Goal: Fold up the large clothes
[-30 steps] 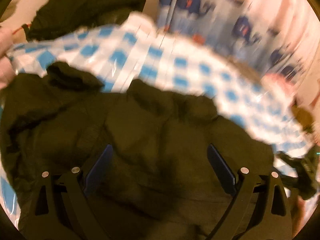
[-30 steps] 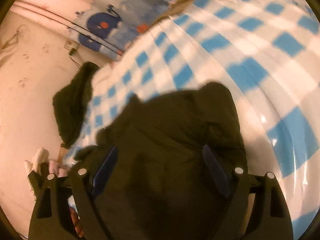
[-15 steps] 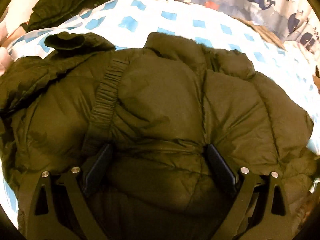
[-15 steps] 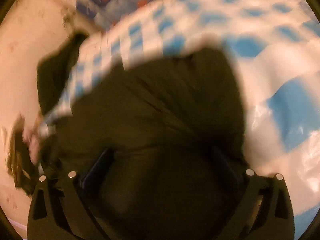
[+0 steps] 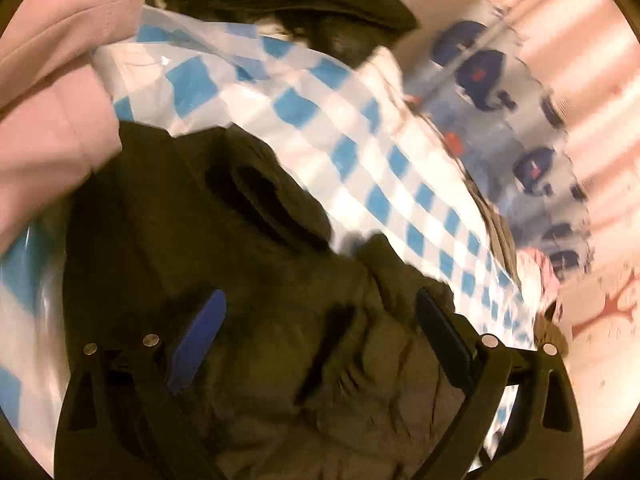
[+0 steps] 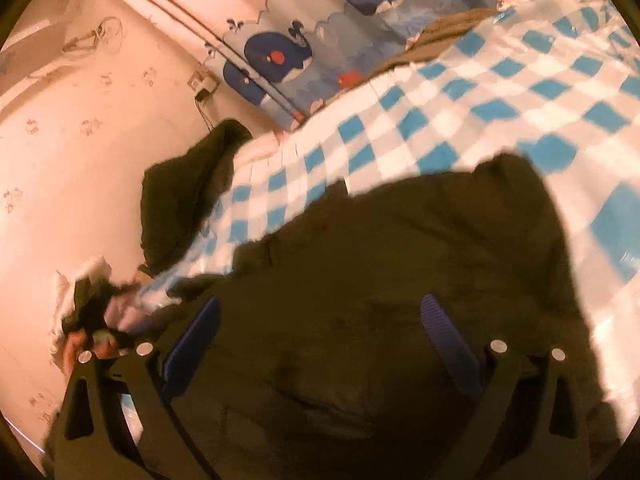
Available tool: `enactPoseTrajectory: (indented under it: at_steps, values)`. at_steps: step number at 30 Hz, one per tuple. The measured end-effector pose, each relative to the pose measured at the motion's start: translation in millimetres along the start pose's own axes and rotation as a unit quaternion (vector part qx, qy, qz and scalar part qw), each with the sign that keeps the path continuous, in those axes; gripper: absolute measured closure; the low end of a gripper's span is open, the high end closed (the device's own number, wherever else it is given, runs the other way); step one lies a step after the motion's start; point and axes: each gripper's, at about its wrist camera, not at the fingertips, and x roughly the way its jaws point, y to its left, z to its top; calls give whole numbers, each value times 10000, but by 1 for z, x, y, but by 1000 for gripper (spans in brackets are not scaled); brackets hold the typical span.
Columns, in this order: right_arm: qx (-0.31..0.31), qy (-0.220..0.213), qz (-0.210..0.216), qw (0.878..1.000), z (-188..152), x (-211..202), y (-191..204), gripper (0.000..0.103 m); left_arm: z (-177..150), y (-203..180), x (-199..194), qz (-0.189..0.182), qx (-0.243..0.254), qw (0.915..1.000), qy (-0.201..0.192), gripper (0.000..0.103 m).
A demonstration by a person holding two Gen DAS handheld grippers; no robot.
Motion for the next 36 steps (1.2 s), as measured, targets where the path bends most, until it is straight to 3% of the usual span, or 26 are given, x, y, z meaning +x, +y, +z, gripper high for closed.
enactPoseTrajectory:
  at_steps: [5,6,11,14,18,19,20,21,22,23,28,31,36]
  values:
    - [0,134,-22,9999,-12,18,-10,7,17,11,35,266,-266,9989,277,12]
    - [2,132,-4,9999,-12,16,-12,7,19,11,44,452,-333,9981,269,12]
    - [28,138,103,9998,-20,8,-19,7,27,11,64,595,-514,9969,-26,12]
    - [65,135,165,9998,-22,7,-21,7,32,4,80,1006,-444,9939,-45,12]
    - [75,125,194,9997,-23,6,-22,7,38,11,98,1480,-746,9862,8,12]
    - [63,124,185,9997,-23,6,-22,7,39,14,102,1584,-843,9838,17,24]
    - [31,129,157,9998,-23,6,-21,7,40,17,107,1594,-923,9829,52,57]
    - [-6,141,135,9998,-23,7,-20,7,39,21,112,1545,-966,9831,161,78]
    - [-37,153,119,9998,-23,8,-19,7,39,24,116,1433,-996,9843,264,92]
    - [-44,157,118,9998,-24,8,-19,7,38,25,114,1382,-965,9855,211,98]
    - [-42,140,140,9998,-26,8,-21,7,33,9,76,1250,-203,9919,-43,99]
    - [-81,136,97,9998,-27,8,-19,7,31,-8,38,983,352,9945,31,99]
    - [-152,158,-16,9998,-29,9,-17,7,31,-44,-26,753,1472,9856,359,99]
